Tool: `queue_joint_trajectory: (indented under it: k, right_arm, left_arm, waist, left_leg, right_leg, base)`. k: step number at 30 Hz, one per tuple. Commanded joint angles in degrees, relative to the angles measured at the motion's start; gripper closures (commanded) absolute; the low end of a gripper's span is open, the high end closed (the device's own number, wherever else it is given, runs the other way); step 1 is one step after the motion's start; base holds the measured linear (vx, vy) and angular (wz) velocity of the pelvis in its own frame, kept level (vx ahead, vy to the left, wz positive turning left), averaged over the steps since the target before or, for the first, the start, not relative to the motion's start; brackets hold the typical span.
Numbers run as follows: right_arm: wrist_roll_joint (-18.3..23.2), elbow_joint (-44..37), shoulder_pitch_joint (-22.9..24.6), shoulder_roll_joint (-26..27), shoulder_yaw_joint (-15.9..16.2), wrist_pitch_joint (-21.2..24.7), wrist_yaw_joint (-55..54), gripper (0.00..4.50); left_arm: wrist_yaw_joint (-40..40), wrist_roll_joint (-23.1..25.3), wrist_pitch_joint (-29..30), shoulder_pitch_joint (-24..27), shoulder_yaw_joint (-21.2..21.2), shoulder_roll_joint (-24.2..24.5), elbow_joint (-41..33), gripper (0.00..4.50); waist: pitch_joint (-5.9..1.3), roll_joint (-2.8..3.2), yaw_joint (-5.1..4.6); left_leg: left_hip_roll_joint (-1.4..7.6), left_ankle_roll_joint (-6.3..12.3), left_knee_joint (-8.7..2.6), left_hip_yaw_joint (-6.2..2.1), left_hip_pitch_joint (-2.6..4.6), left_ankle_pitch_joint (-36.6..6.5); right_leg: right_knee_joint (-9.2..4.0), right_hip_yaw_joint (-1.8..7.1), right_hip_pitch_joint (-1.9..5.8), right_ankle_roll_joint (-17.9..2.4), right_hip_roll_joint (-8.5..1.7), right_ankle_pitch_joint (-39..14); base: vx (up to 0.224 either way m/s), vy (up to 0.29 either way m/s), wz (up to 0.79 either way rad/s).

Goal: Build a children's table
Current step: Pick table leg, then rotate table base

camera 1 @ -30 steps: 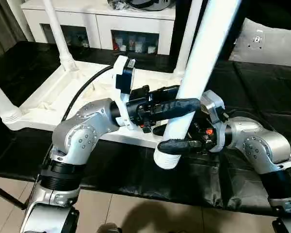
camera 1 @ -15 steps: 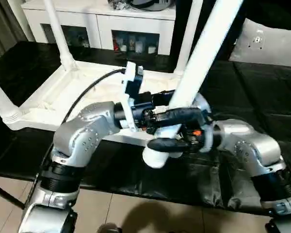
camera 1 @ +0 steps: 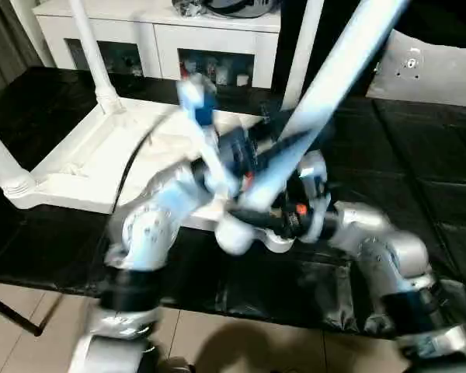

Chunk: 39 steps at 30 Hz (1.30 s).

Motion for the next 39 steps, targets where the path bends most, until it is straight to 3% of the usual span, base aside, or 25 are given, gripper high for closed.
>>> queue_joint_trajectory:
  k: [1,4,6,7,9,11,14,18,19,24,25,28,34,35,37,38,39]
  right_arm:
    - [-0.28,-2.52,1.56,-0.89,-1.29,2.24,-2.39,2.58]
    - [0.13,-3.61,2.44,-0.86,-1.87,2.49,-3.11,2.59]
    - [0.27,-6.17,4.31,-1.06,-3.58,2.94,-5.59,2.59]
    - [-0.71,-7.01,5.07,-1.08,-4.96,2.85,-9.17,2.59]
    - [-1.25,-7.1,5.18,-1.06,-5.23,2.51,-10.46,2.59]
    - [-6.07,-4.92,4.68,-1.38,-5.64,-0.12,-16.48,2.59]
    - [-11.7,-1.7,4.24,-2.36,-5.18,-3.0,-21.42,2.59]
    - [-12.78,-0.7,4.0,-1.88,-6.49,-2.95,-25.12,2.59]
    - [-13.11,-0.15,3.62,-1.15,-7.9,-4.2,-27.76,2.59]
    - [-14.78,0.14,4.07,-1.06,-7.37,-6.71,-28.38,2.59]
    - [-15.44,-0.18,4.73,-1.13,-6.5,-7.94,-27.54,2.59]
    - [-15.86,-0.83,5.36,-1.18,-5.49,-8.17,-27.11,2.59]
    - [-14.96,-0.66,5.27,-1.87,-5.03,-8.43,-24.84,2.59]
    - [-14.66,-0.86,5.42,-1.99,-5.04,-8.79,-23.83,2.59]
    - [-14.62,-1.22,5.63,-2.14,-5.18,-8.69,-23.44,2.59]
    - [-14.66,-1.4,5.71,-2.27,-5.24,-8.65,-23.32,2.59]
    - [-14.68,-1.49,5.78,-2.38,-5.3,-8.63,-23.3,2.59]
  left_arm:
    - [2.29,3.12,-2.57,0.0,1.8,1.14,2.03,0.68]
    - [2.1,5.21,-3.51,0.49,1.49,2.11,2.13,0.68]
    - [1.89,11.67,-5.39,1.9,-0.53,5.71,3.0,0.68]
    - [2.57,17.61,-7.12,2.79,-3.4,9.52,4.74,0.68]
    - [2.96,19.1,-7.63,2.96,-4.36,10.66,5.39,0.68]
    - [2.33,25.74,-10.56,3.68,-8.41,15.52,8.5,0.68]
    - [-1.96,31.11,-14.78,4.3,-12.23,19.84,12.07,0.68]
    - [-5.43,35.82,-18.14,4.27,-16.12,22.8,14.45,0.68]
    - [-9.58,39.15,-20.85,4.21,-20.08,25.32,16.57,0.68]
    - [-15.21,41.38,-23.95,3.45,-24.21,27.2,19.53,1.07]
    - [-17.55,42.54,-25.08,2.78,-25.5,27.52,21.45,1.17]
    - [-21.07,44.1,-26.72,1.68,-27.33,28.0,24.2,1.46]
    - [-20.99,46.5,-31.23,-2.02,-28.37,25.85,32.59,1.9]
    - [-21.54,47.1,-32.31,-3.08,-28.62,25.45,34.97,1.9]
    - [-21.52,48.01,-34.48,-4.96,-28.54,24.66,39.07,2.08]
    - [-21.43,48.43,-35.33,-5.94,-28.48,24.27,41.11,2.23]
    - [-21.6,48.66,-35.79,-6.49,-28.44,24.04,42.27,2.3]
  waist:
    - [-4.01,-0.26,-0.29]
    - [-4.13,-0.34,-0.25]
    - [-4.1,-0.49,-0.3]
    - [-4.12,-0.3,-0.28]
    - [-4.17,-0.11,-0.35]
    - [-4.15,0.18,-0.43]
    - [-4.2,0.25,-0.47]
    - [-4.31,0.28,-0.54]
    - [-4.24,0.11,-0.48]
    - [-4.22,0.23,-0.57]
    - [-4.07,-0.15,-0.61]
    - [-4.07,0.04,-0.57]
    - [-4.13,0.08,-0.42]
    - [-4.13,0.49,-0.35]
    - [-4.2,0.3,-0.38]
    - [-4.29,0.98,-0.3]
    - [-4.33,0.52,-0.34]
  left_leg:
    - [1.21,1.44,-3.82,-0.09,0.07,-9.04]
    - [1.23,1.44,-3.96,-0.21,0.04,-8.45]
    - [1.35,1.4,-4.09,-0.31,0.04,-8.17]
    - [1.4,1.19,-4.09,-0.37,0.1,-7.98]
    - [1.22,0.63,-4.2,-0.44,0.15,-7.71]
    - [1.17,-0.51,-4.26,-0.44,0.38,-8.38]
    - [1.11,-1.38,-4.39,-0.48,0.45,-8.57]
    - [1.18,-1.38,-4.4,-0.49,0.38,-8.37]
    - [1.23,-1.11,-4.47,-0.51,0.38,-8.53]
    - [1.35,-1.49,-4.54,-0.44,0.37,-9.19]
    - [1.28,-1.2,-4.6,-0.33,0.33,-9.73]
    - [1.36,-1.1,-4.63,-0.39,0.38,-9.83]
    - [1.25,-0.71,-4.46,-0.28,0.47,-10.14]
    - [1.32,-0.68,-4.49,-0.41,0.35,-10.29]
    - [1.24,-0.68,-4.44,-0.36,0.28,-9.9]
    - [1.28,-0.86,-4.41,-0.51,0.38,-9.96]
    - [1.21,-0.84,-4.35,-0.41,0.45,-10.0]
  right_leg:
    - [-5.1,2.61,3.79,-6.25,-3.24,-18.56]
    - [-5.26,2.61,3.81,-3.6,-3.31,-20.24]
    - [-5.41,2.66,3.67,-2.95,-3.31,-20.33]
    - [-5.03,2.73,3.6,-2.45,-3.31,-20.03]
    - [-5.04,2.71,3.54,-1.5,-3.22,-19.95]
    - [-5.14,2.69,3.26,-1.24,-3.21,-20.39]
    - [-5.05,2.77,3.24,-2.03,-3.36,-19.52]
    - [-4.47,2.97,3.41,-3.79,-3.44,-15.99]
    - [-4.46,2.96,3.41,-4.26,-3.57,-15.7]
    - [-4.19,3.09,3.44,-5.46,-3.76,-15.31]
    - [-4.5,3.09,3.37,-5.5,-3.79,-16.14]
    - [-4.4,3.18,3.42,-5.56,-3.92,-16.77]
    - [-4.59,3.14,3.46,-5.81,-3.9,-16.7]
    - [-4.53,3.15,3.5,-6.13,-4.02,-16.52]
    - [-4.53,3.13,3.61,-6.23,-3.91,-15.54]
    - [-4.35,3.11,3.58,-6.44,-3.98,-15.1]
    - [-4.46,3.07,3.68,-6.42,-3.85,-14.43]
  base:
    - [0.0,0.0,0.0]
    - [0.0,0.0,0.0]
    - [0.0,0.0,0.0]
    - [0.0,0.0,0.0]
    - [0.0,0.0,0.0]
    - [0.0,0.0,0.0]
    - [0.0,0.0,0.0]
    - [0.0,0.0,0.0]
    - [0.0,0.0,0.0]
    - [0.0,0.0,0.0]
    - [0.0,0.0,0.0]
    - [0.0,0.0,0.0]
    - [0.0,0.0,0.0]
    - [0.0,0.0,0.0]
    - [0.0,0.0,0.0]
    - [0.0,0.0,0.0]
    - [0.0,0.0,0.0]
